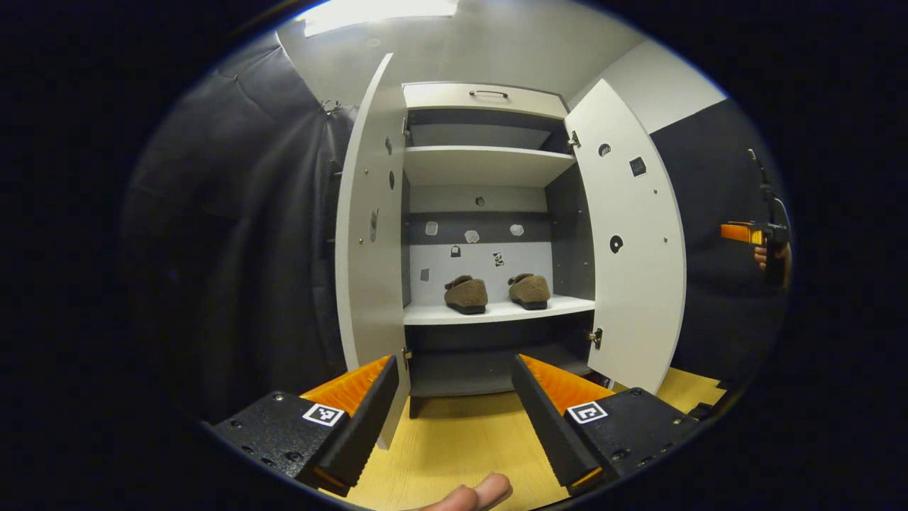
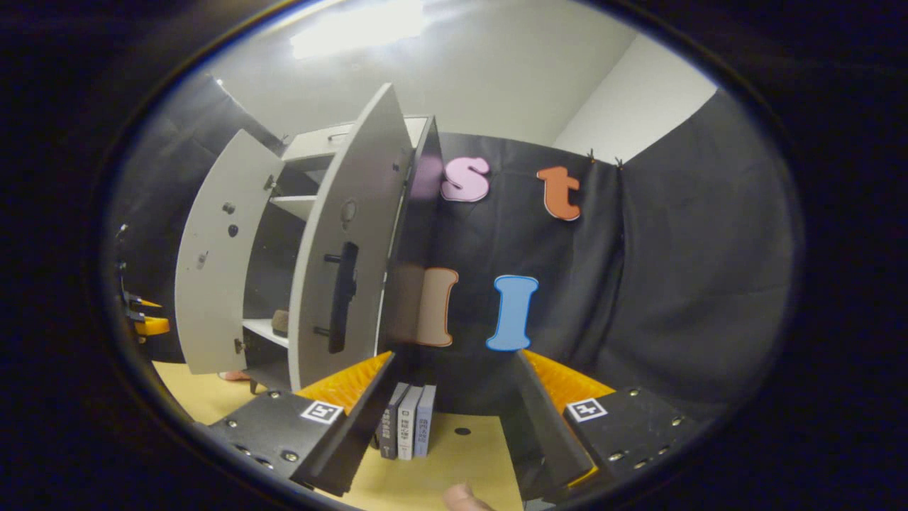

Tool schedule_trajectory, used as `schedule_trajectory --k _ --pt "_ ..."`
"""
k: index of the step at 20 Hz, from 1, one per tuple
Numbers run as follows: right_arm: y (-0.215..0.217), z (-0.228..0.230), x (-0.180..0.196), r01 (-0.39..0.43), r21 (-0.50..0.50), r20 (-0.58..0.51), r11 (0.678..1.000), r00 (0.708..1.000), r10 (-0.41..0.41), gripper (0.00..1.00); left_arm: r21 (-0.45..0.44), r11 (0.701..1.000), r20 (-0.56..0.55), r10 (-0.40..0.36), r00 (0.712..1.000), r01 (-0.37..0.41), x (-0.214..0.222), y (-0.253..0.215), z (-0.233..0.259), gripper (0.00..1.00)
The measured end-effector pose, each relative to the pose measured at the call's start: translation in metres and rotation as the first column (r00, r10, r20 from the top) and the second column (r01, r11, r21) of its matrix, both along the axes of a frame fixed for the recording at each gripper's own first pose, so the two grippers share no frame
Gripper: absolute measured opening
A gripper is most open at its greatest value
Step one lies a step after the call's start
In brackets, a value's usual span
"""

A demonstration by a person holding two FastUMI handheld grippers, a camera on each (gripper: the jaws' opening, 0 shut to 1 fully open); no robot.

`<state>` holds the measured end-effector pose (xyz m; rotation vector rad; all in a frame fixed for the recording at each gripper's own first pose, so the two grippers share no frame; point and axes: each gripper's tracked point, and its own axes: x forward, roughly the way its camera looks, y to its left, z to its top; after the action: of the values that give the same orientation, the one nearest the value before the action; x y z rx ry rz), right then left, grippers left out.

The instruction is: Grab one shoe with the right hand and put it into the shoe cabinet, grab the other shoe with the left hand and put it into the shoe cabinet; then close the right door with the right hand and the left door with the left hand.

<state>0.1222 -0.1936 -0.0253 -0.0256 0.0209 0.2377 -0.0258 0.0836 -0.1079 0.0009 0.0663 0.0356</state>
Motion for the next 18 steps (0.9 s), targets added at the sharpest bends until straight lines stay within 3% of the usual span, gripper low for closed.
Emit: schedule_trajectory --k 3,6,11,14,18 --pt "-0.024 0.004 0.036 0.052 -0.019 -0.073 0.998 0.996 -0.053 0.99 -0.031 1.0 0.003 0.0 1.0 0.0 -0.008 0.003 0.02 0.98" --pt "-0.022 0.009 0.055 0.075 -0.009 -0.095 0.997 0.993 -0.075 0.98 -0.041 0.999 0.033 0.0 0.999 0.002 -0.016 0.005 0.04 0.98" --pt "0.029 -0.006 0.08 0.019 0.019 -0.135 1.0 0.991 -0.016 0.98 -0.062 0.997 0.035 -0.035 0.999 0.037 -0.03 0.004 0.045 0.99" --pt "0.064 -0.009 0.087 -0.022 0.102 -0.159 0.995 0.986 0.039 0.99 -0.049 0.998 0.039 -0.041 0.998 0.043 -0.034 0.007 0.044 0.99" --pt "0.101 -0.018 0.092 -0.053 0.057 -0.18 0.997 0.982 0.063 0.99 -0.034 0.999 0.045 -0.035 0.998 0.037 -0.038 0.017 0.044 0.99"
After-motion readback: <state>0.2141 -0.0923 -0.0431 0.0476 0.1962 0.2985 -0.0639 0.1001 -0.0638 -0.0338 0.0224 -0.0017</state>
